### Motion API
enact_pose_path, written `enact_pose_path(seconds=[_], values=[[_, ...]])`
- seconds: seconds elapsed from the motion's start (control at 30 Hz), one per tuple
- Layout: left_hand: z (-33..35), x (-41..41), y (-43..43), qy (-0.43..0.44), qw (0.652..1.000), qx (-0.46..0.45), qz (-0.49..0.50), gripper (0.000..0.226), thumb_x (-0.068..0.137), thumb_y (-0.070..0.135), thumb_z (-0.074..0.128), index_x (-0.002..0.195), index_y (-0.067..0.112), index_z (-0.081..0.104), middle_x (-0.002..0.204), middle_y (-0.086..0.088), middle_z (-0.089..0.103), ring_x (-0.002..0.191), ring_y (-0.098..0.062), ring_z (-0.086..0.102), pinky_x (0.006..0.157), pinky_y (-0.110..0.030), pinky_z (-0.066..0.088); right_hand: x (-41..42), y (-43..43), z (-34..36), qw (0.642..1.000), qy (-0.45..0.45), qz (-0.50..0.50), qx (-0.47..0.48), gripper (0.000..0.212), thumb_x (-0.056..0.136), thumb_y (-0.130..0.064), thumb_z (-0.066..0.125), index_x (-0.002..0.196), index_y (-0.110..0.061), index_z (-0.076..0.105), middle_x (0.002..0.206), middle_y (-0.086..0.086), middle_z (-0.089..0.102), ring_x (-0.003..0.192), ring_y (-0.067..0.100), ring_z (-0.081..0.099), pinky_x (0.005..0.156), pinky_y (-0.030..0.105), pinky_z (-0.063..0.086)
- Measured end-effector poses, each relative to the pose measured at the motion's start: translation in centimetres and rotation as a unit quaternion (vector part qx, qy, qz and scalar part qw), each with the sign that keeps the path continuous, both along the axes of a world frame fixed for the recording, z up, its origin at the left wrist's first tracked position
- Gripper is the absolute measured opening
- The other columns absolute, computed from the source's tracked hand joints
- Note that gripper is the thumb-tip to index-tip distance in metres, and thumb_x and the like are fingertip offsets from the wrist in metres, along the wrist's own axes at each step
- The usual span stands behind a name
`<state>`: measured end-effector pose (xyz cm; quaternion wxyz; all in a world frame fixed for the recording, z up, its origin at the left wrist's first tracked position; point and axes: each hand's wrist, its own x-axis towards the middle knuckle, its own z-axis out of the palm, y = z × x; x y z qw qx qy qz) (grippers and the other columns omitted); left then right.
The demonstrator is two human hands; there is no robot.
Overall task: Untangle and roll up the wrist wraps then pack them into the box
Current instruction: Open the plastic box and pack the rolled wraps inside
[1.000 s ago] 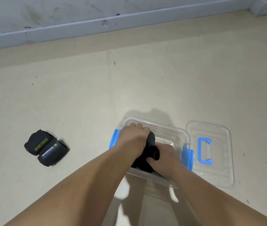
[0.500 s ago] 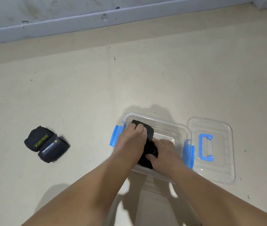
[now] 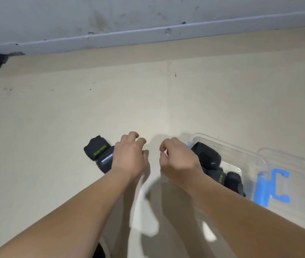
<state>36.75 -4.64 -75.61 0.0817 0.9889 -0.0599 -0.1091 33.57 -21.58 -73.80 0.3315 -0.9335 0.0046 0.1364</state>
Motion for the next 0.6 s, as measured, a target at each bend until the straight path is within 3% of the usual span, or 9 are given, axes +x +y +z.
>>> enact_pose_path(seconds=[0.07, 0.17, 0.23, 0.33, 0.4, 0.5, 0.6], values=[[-0.9, 0.0, 4.5, 0.068, 0.994, 0.075, 0.046, 0.050, 0.098, 0.046, 0.056, 0.143, 0.024, 0.055, 0.166, -0.010, 0.026, 0.149, -0.034, 0.027, 0.115, -0.046, 0.032, 0.0, 4.4, -0.6, 0.997, 0.058, 0.001, 0.055, 0.010, 0.101, -0.023, 0.049, 0.105, -0.028, 0.057, 0.100, -0.009, 0.055, 0.093, 0.017, 0.056, 0.080, 0.029, 0.031], [-2.9, 0.8, 9.4, 0.139, 0.978, 0.106, 0.112, 0.091, 0.072, 0.073, 0.069, 0.150, 0.039, 0.039, 0.171, -0.013, -0.004, 0.157, -0.038, -0.001, 0.125, -0.055, 0.017, 0.4, 9.3, -2.2, 0.987, 0.096, -0.025, 0.129, 0.013, 0.097, -0.015, 0.055, 0.104, -0.019, 0.065, 0.089, -0.007, 0.055, 0.085, 0.017, 0.052, 0.071, 0.020, 0.037], [-4.0, 1.7, 11.4, 0.203, 0.968, 0.094, 0.116, 0.111, 0.060, 0.081, 0.075, 0.156, 0.050, 0.028, 0.171, -0.013, -0.018, 0.158, -0.040, -0.013, 0.125, -0.059, 0.016, 1.0, 11.1, -2.8, 0.975, 0.155, -0.030, 0.155, 0.010, 0.096, -0.018, 0.057, 0.102, -0.020, 0.065, 0.088, -0.009, 0.057, 0.084, 0.015, 0.055, 0.071, 0.017, 0.042], [-5.1, 3.6, 13.4, 0.249, 0.960, 0.059, 0.114, 0.114, 0.052, 0.076, 0.084, 0.151, 0.058, 0.032, 0.169, -0.011, -0.028, 0.157, -0.043, -0.021, 0.124, -0.060, 0.021, 2.3, 12.3, -4.1, 0.955, 0.237, -0.041, 0.174, 0.014, 0.093, -0.025, 0.063, 0.106, -0.020, 0.065, 0.100, -0.006, 0.065, 0.095, 0.020, 0.065, 0.089, 0.033, 0.055], [-5.4, 4.6, 13.9, 0.254, 0.960, 0.040, 0.110, 0.107, 0.046, 0.071, 0.086, 0.142, 0.059, 0.043, 0.169, -0.009, -0.022, 0.156, -0.044, -0.017, 0.122, -0.056, 0.028, 2.9, 12.5, -4.9, 0.936, 0.280, -0.076, 0.197, 0.018, 0.091, -0.026, 0.068, 0.106, -0.018, 0.066, 0.100, 0.000, 0.068, 0.090, 0.024, 0.066, 0.087, 0.039, 0.057], [-5.1, 4.9, 13.5, 0.243, 0.961, -0.001, 0.135, 0.089, 0.041, 0.063, 0.085, 0.124, 0.051, 0.058, 0.151, -0.005, 0.014, 0.141, -0.036, 0.015, 0.108, -0.045, 0.048, 3.2, 12.4, -6.2, 0.897, 0.348, -0.130, 0.241, 0.022, 0.092, -0.029, 0.069, 0.112, -0.021, 0.063, 0.097, 0.003, 0.064, 0.081, 0.023, 0.058, 0.076, 0.039, 0.055], [-5.3, 3.7, 12.3, 0.220, 0.959, -0.058, 0.170, 0.071, 0.047, 0.057, 0.086, 0.112, 0.046, 0.062, 0.131, 0.002, 0.025, 0.124, -0.027, 0.024, 0.098, -0.038, 0.052, 3.1, 12.3, -6.9, 0.841, 0.417, -0.183, 0.291, 0.055, 0.089, -0.050, 0.068, 0.135, -0.026, 0.050, 0.104, 0.000, 0.055, 0.084, 0.021, 0.053, 0.072, 0.036, 0.054]])
